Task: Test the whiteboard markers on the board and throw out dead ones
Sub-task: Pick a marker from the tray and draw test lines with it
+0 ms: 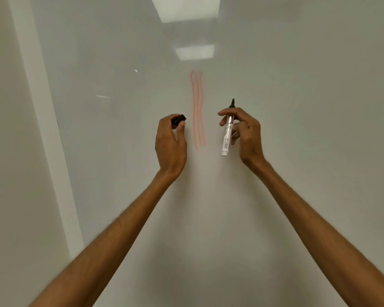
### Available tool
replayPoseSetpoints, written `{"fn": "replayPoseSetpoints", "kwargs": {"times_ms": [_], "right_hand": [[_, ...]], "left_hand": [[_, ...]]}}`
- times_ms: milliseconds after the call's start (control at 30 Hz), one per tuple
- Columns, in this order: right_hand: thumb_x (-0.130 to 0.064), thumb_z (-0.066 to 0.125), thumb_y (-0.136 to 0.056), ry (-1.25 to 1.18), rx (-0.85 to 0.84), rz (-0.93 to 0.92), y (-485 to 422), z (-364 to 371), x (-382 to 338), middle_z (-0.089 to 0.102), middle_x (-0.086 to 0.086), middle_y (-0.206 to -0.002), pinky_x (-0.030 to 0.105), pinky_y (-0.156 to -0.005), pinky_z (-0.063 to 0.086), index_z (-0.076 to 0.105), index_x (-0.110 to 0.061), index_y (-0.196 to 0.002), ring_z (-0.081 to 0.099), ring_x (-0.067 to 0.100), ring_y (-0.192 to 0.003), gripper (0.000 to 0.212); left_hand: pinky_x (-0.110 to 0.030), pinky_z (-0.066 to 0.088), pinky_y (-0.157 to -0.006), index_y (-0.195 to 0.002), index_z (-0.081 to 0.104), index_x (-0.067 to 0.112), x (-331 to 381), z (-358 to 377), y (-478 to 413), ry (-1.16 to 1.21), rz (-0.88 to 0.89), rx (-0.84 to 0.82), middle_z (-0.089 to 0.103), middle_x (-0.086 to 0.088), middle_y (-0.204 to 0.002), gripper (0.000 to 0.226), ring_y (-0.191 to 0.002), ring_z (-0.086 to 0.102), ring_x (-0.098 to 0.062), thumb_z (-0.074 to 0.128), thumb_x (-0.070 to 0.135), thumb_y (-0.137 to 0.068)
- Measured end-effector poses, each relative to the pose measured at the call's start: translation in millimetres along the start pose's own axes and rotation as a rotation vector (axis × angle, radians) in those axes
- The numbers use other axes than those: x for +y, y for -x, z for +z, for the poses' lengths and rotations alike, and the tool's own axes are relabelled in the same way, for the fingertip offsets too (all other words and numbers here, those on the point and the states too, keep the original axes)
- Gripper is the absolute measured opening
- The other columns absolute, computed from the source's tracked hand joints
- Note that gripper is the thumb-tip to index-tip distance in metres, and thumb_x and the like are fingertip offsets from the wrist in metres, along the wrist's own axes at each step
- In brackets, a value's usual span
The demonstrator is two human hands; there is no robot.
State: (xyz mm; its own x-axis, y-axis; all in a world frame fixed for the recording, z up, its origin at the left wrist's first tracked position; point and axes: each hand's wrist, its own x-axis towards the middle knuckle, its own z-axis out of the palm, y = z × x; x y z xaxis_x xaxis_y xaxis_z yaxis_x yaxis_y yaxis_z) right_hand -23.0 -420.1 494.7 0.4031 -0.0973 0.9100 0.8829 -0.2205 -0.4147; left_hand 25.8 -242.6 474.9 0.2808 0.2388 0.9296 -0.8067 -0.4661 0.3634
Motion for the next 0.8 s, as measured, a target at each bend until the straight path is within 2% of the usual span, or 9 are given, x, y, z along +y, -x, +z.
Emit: {"fn": "replayPoseSetpoints", "kwargs": {"times_ms": [67, 200, 300, 433, 533, 600, 667, 733, 800], "right_hand": [[0.006, 0.041, -0.074, -0.017, 0.001, -0.07, -24, -2, -11, 0.062, 0.01, -0.089, 0.023, -0.05, 0.044, 0.068, -0.004, -0.104, 0.059, 0.017, -0.068, 0.042], [0.006, 0.064, -0.078, 0.048, 0.005, -0.186, -61, 0, -15, 0.062, 0.006, -0.093, 0.043, -0.053, 0.054, 0.064, -0.009, -0.105, 0.067, 0.024, -0.082, 0.03], [-0.019, 0.084, -0.078, 0.052, 0.025, -0.2, -80, 10, -16, 0.058, 0.01, -0.089, 0.035, -0.055, 0.054, 0.06, -0.007, -0.097, 0.061, 0.022, -0.068, 0.033], [-0.03, 0.063, -0.095, -0.024, 0.106, -0.159, -96, 22, -10, 0.062, 0.014, -0.071, 0.03, -0.042, 0.04, 0.069, -0.007, -0.083, 0.051, 0.022, -0.047, 0.027], [-0.021, 0.049, -0.099, -0.045, 0.136, -0.145, -105, 26, 1, 0.059, 0.018, -0.069, 0.025, -0.04, 0.036, 0.065, -0.006, -0.101, 0.046, 0.02, -0.043, 0.022], [-0.014, 0.051, -0.094, 0.027, 0.137, -0.186, -106, 28, 9, 0.057, 0.015, -0.062, 0.024, -0.044, 0.036, 0.052, -0.007, -0.108, 0.045, 0.013, -0.044, 0.016], [-0.012, 0.057, -0.088, 0.104, 0.138, -0.242, -105, 29, 17, 0.053, 0.006, -0.056, 0.02, -0.046, 0.035, 0.047, -0.007, -0.102, 0.044, 0.007, -0.044, 0.018], [-0.016, 0.063, -0.086, 0.15, 0.146, -0.287, -104, 30, 23, 0.054, -0.001, -0.061, 0.012, -0.049, 0.035, 0.05, -0.007, -0.095, 0.049, 0.006, -0.046, 0.018], [-0.019, 0.067, -0.086, 0.158, 0.171, -0.317, -106, 32, 26, 0.06, 0.0, -0.071, 0.01, -0.052, 0.039, 0.053, -0.008, -0.092, 0.058, 0.007, -0.054, 0.019]], "left_hand": [[-0.025, 0.049, -0.093, -0.121, 0.057, 0.013, 3, 4, -30, -0.011, 0.021, 0.03, 0.062, 0.003, -0.116, 0.021, -0.106, 0.059, -0.008, 0.047, 0.02, -0.104], [-0.027, 0.046, -0.093, -0.12, 0.057, 0.011, 7, 9, -77, -0.084, 0.094, 0.124, 0.065, 0.0, -0.115, 0.023, -0.105, 0.059, -0.013, 0.044, 0.022, -0.104], [-0.033, 0.044, -0.098, -0.126, 0.056, 0.009, 3, 17, -101, -0.202, 0.141, 0.146, 0.063, -0.004, -0.125, 0.029, -0.106, 0.06, -0.021, 0.044, 0.025, -0.105], [-0.036, 0.032, -0.112, -0.142, 0.042, 0.002, -5, 33, -109, -0.242, 0.162, 0.128, 0.057, -0.011, -0.139, 0.043, -0.122, 0.057, -0.024, 0.042, 0.023, -0.106], [-0.033, 0.016, -0.123, -0.152, 0.03, 0.001, -15, 41, -101, -0.249, 0.196, 0.114, 0.039, -0.012, -0.156, 0.049, -0.144, 0.036, -0.019, 0.039, 0.018, -0.106], [-0.028, 0.009, -0.124, -0.154, 0.026, 0.002, -21, 43, -97, -0.25, 0.222, 0.142, 0.031, -0.008, -0.16, 0.05, -0.149, 0.025, -0.014, 0.038, 0.016, -0.107], [-0.024, 0.009, -0.123, -0.153, 0.028, 0.003, -23, 46, -97, -0.252, 0.242, 0.173, 0.031, -0.005, -0.16, 0.05, -0.15, 0.023, -0.013, 0.04, 0.016, -0.106], [-0.023, 0.009, -0.123, -0.153, 0.028, 0.004, -24, 47, -97, -0.257, 0.259, 0.19, 0.032, -0.005, -0.159, 0.05, -0.149, 0.024, -0.013, 0.042, 0.017, -0.106], [-0.023, 0.009, -0.123, -0.153, 0.028, 0.005, -25, 48, -98, -0.263, 0.264, 0.2, 0.033, -0.005, -0.159, 0.051, -0.149, 0.024, -0.014, 0.043, 0.017, -0.106]]}}
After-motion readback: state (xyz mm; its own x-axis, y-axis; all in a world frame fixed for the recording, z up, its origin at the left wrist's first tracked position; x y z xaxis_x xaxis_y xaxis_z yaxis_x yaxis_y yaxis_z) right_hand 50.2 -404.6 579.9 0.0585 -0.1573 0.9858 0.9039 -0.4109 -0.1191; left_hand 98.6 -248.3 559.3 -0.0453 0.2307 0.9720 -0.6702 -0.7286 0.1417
